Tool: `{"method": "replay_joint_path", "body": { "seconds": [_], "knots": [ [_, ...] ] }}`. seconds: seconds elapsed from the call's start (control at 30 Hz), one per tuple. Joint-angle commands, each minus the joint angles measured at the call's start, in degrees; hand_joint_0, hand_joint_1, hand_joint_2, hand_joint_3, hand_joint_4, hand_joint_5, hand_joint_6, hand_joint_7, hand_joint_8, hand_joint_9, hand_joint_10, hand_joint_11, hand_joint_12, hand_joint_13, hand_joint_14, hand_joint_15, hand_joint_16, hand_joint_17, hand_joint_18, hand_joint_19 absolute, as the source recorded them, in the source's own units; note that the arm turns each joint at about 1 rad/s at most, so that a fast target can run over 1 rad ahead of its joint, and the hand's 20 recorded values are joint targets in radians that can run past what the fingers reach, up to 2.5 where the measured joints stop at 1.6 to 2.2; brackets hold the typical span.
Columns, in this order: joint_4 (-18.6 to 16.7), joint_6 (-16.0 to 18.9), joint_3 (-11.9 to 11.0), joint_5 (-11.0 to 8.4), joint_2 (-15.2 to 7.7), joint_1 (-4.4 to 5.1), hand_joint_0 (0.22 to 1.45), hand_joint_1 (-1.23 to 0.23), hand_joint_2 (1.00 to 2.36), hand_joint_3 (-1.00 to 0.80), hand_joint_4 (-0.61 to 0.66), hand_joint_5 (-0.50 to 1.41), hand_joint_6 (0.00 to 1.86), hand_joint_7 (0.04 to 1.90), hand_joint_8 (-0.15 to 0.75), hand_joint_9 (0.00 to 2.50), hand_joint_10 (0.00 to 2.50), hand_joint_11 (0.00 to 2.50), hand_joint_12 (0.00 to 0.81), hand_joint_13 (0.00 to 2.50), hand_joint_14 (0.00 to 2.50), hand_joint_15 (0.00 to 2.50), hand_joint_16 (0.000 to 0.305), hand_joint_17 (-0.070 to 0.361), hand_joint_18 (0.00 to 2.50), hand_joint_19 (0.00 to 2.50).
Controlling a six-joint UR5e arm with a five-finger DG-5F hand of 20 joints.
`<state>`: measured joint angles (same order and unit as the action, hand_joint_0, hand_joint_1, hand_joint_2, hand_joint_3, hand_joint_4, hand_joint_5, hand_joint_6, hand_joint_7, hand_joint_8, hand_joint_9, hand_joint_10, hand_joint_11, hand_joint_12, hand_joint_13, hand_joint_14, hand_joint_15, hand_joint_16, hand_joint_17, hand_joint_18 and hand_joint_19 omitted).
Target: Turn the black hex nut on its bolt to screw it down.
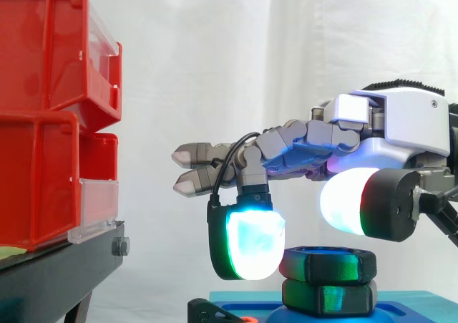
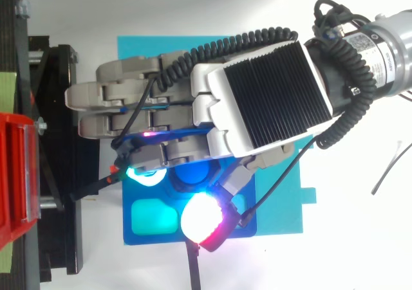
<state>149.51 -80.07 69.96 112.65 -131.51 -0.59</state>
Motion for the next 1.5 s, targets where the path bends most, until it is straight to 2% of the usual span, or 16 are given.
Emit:
{"method": "replay_joint_path", "body": {
  "seconds": [0.0, 0.17, 0.3, 0.4, 0.53, 0.67, 0.77, 0.87, 1.03, 1.33, 1.47],
  "knots": [
    [0.0, 0.0, 0.0, 0.2, 0.0, -0.2, 0.52, -0.36, 1.0, -0.5, 0.25, -0.14, 0.72, 1.16, 0.266, 0.33, 0.0, 0.0, 0.337, 0.08, 0.0, 0.0, 0.047, 0.105, 0.16, 0.12],
    [-0.1, 0.0, 0.0, 0.2, -0.1, -0.29, 0.52, -0.36, 1.0, -0.5, 0.25, -0.14, 0.69, 1.18, 0.265, 0.33, 0.0, 0.0, 0.336, 0.08, 0.0, 0.0, 0.047, 0.105, 0.17, 0.12],
    [-0.4, 0.1, 0.0, 0.47, 0.0, -0.38, 0.52, -0.36, 1.0, -0.5, 0.26, -0.12, 0.6, 1.29, 0.265, 0.33, 0.0, 0.0, 0.336, 0.08, 0.0, 0.0, 0.047, 0.105, 0.16, 0.12],
    [-1.0, 0.4, -1.2, 0.47, 0.0, -0.29, 0.52, -0.36, 1.0, -0.5, 0.26, -0.11, 0.5, 1.39, 0.265, 0.33, 0.0, 0.0, 0.336, 0.08, 0.0, 0.0, 0.047, 0.105, 0.16, 0.12],
    [-0.4, 0.8, -2.9, 0.38, 0.0, 0.06, 0.51, -0.37, 1.0, -0.5, 0.26, -0.13, 0.5, 1.28, 0.266, 0.32, 0.0, 0.0, 0.34, 0.08, 0.0, 0.0, 0.047, 0.107, 0.16, 0.12],
    [0.7, 0.9, -3.8, 0.2, -0.1, 0.5, 0.46, -0.46, 1.0, -0.5, 0.27, -0.16, 0.5, 1.11, 0.273, 0.28, 0.0, 0.0, 0.359, 0.08, 0.0, 0.0, 0.051, 0.115, 0.18, 0.1],
    [0.7, 0.7, -3.8, 0.03, -0.1, 1.11, 0.49, -0.68, 1.0, -0.5, 0.25, -0.21, 0.5, 1.17, 0.246, 0.17, 0.0, 0.0, 0.354, 0.06, 0.0, 0.0, 0.049, 0.111, 0.17, 0.05],
    [0.9, 0.6, -3.6, -0.41, -0.2, 1.64, 0.53, -0.79, 1.0, -0.5, 0.22, -0.24, 0.5, 1.17, 0.224, 0.08, 0.0, 0.0, 0.342, 0.03, 0.0, 0.0, 0.049, 0.11, 0.16, 0.03],
    [0.8, 0.5, -2.4, -0.94, -0.3, 2.08, 0.56, -0.86, 1.0, -0.5, 0.2, -0.25, 0.5, 1.1, 0.215, 0.06, 0.0, 0.0, 0.338, 0.04, 0.0, 0.0, 0.049, 0.11, 0.18, 0.0],
    [1.8, 0.4, -2.4, -0.94, -0.3, 2.43, 0.62, -0.94, 1.0, -0.5, 0.21, -0.24, 0.5, 1.15, 0.209, 0.1, 0.0, 0.0, 0.336, 0.09, 0.0, 0.0, 0.048, 0.109, 0.26, 0.0],
    [1.9, 0.4, -2.4, -0.94, -0.3, 2.43, 0.53, -0.9, 1.0, -0.5, 0.23, -0.23, 0.5, 1.15, 0.222, 0.13, 0.0, 0.0, 0.346, 0.11, 0.0, 0.0, 0.05, 0.113, 0.26, 0.0]
  ]
}}
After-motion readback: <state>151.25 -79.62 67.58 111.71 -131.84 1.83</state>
